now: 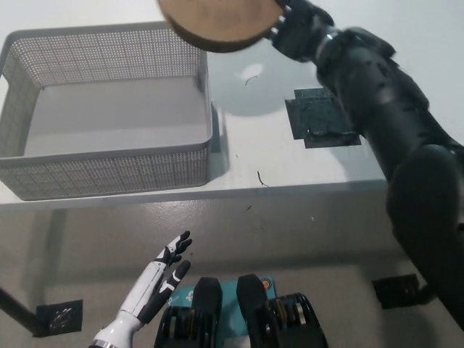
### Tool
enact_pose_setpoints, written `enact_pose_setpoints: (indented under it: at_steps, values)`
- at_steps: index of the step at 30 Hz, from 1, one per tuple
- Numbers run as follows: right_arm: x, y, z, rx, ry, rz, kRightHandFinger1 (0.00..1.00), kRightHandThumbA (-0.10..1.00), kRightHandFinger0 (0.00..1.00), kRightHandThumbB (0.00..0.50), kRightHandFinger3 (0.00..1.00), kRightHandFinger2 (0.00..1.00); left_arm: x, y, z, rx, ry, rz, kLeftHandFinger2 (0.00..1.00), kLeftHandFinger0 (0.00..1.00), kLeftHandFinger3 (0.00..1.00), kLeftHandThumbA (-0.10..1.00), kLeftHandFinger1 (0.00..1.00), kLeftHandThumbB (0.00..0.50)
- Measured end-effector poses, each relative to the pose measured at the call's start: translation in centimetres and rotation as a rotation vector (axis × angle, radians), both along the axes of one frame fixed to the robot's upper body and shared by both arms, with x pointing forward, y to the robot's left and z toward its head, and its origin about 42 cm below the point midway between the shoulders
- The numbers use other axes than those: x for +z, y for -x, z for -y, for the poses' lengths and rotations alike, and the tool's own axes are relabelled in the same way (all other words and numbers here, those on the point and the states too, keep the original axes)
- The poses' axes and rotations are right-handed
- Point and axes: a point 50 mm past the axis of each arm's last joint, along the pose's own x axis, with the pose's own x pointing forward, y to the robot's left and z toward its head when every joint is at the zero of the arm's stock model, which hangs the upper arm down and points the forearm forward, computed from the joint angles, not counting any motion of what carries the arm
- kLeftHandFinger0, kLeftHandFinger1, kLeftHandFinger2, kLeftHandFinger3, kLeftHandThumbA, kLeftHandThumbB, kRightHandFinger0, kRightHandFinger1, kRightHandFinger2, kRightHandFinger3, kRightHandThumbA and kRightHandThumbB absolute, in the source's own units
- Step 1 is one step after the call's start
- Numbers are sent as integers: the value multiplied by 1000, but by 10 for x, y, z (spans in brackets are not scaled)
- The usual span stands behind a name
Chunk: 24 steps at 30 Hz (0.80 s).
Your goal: Use the right hand to pick up a 3d printing filament and place it into a container on the left side
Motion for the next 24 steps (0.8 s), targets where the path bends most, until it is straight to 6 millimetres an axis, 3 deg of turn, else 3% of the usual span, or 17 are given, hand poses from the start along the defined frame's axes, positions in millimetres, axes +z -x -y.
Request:
enact_pose_setpoints:
  at_steps: [3,4,5,6,8,9,11,12,13,14,15,16,17,18,21,23,24]
  values:
    - [3,4,-19,18,53,4,224,-100,0,136,1000,839,0,0,1,-3,0,0,1000,1000,1000,1000,1000,154]
    - [1,6,-27,24,99,7,257,-100,0,144,714,839,0,0,1,-4,0,-1,1000,1000,1000,1000,1000,149]
    - [-2,8,-35,29,141,5,321,-100,4,155,752,855,0,0,1,-5,0,-1,1000,1000,1000,1000,1000,150]
    - [-3,9,-38,30,166,5,417,-100,75,177,860,903,0,0,1,-5,0,-1,1000,1000,1000,1000,1000,151]
    - [-12,15,-56,39,290,6,482,-100,180,174,980,813,0,0,2,-6,0,-1,1000,1000,1000,1000,1000,164]
    - [-13,16,-58,37,310,6,498,-100,207,189,875,786,0,0,2,-6,-1,-1,1000,1000,1000,1000,1000,169]
    - [-22,22,-73,43,424,16,388,-100,124,201,788,671,0,0,2,-7,-1,-1,1000,1000,1000,1000,1000,169]
    - [-24,24,-76,42,453,26,369,-100,88,197,895,671,0,0,2,-8,-1,-1,1000,1000,1000,1000,1000,173]
    - [-24,25,-81,40,483,41,334,-100,5,195,839,674,0,0,2,-8,-2,-1,1000,1000,1000,1000,1000,172]
    - [-24,27,-85,40,510,56,351,-100,28,227,903,663,0,0,2,-9,-1,-1,1000,1000,1000,1000,1000,168]
    - [-24,28,-88,42,531,68,468,-91,131,299,929,754,0,-1,2,-9,-1,-1,1000,1000,1000,1000,1000,164]
    - [-23,29,-92,49,561,84,692,56,314,303,1000,991,0,-1,2,-9,-1,0,1000,1000,1000,1000,1000,155]
    - [-23,30,-95,54,576,91,1000,289,650,324,1000,1000,0,-2,2,-10,-1,0,1000,1000,1000,1000,1000,163]
    - [-23,31,-96,62,590,99,1000,383,1000,360,1000,1000,0,-2,2,-11,-1,1,1000,1000,1000,1000,1000,160]
    - [-23,31,-98,112,617,126,1000,481,1000,439,1000,1000,1,-2,3,-12,-1,1,1000,1000,1000,1000,1000,186]
    - [-25,33,-101,151,620,138,1000,614,1000,498,1000,1000,1,-2,3,-14,-1,1,1000,1000,1000,1000,1000,179]
    - [-25,34,-103,172,621,144,1000,639,1000,500,1000,1000,1,-2,4,-15,-2,0,1000,1000,1000,1000,1000,179]
